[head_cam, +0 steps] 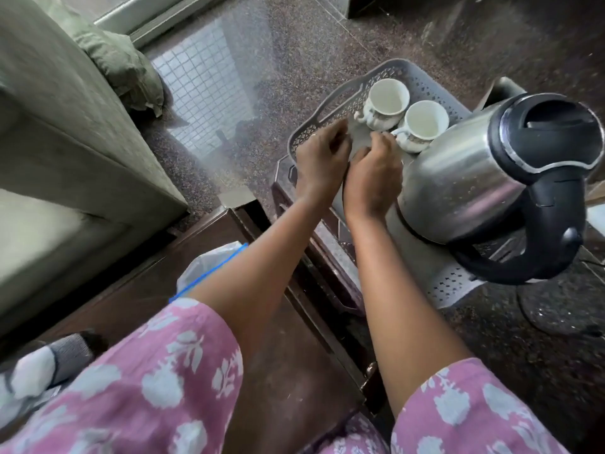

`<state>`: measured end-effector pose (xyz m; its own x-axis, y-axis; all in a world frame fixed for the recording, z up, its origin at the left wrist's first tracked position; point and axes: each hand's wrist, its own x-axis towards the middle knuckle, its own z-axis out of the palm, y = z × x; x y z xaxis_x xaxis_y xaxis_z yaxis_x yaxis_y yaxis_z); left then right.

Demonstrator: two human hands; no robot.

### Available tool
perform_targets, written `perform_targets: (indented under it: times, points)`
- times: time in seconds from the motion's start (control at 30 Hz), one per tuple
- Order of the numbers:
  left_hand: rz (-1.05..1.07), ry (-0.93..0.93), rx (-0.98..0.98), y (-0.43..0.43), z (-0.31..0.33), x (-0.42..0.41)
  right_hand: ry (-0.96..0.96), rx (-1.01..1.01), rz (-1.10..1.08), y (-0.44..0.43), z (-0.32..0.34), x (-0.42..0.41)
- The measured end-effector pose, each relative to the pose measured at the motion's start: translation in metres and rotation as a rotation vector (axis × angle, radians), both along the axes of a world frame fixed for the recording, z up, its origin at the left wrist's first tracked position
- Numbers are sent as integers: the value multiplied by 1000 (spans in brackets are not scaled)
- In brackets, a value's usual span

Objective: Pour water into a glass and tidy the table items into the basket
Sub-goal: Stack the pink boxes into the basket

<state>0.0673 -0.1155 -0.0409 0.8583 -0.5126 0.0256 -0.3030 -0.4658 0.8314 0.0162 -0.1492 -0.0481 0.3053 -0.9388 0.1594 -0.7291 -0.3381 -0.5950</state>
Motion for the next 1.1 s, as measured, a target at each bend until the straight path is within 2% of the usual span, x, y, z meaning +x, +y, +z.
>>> perform_targets:
  times: [0.17,0.4,0.57,0.7,0.77,0.87,0.97,1.1]
  points:
    - [282,-12,-208,74,0,-27,-201,-133,199,70,-1,-9]
    - [615,57,-179,208,-26,-65,-171,-74,548,197,-21,-33]
    - [798,51,-96,311,-43,-94,-53,-23,728,298,-41,-56]
    - [897,40,-25,387,-54,-112,24,209,818,371,-52,-69]
    - [942,28,18,424,-60,-122,118,315,874,405,-55,-75]
    - [996,11,68,475,-68,-134,309,289,923,450,-61,-88]
    - [1062,1,109,529,-77,-143,415,247,904,486,-68,-104]
    - [1133,79,244,603,-92,-148,608,297,748,522,-75,-123]
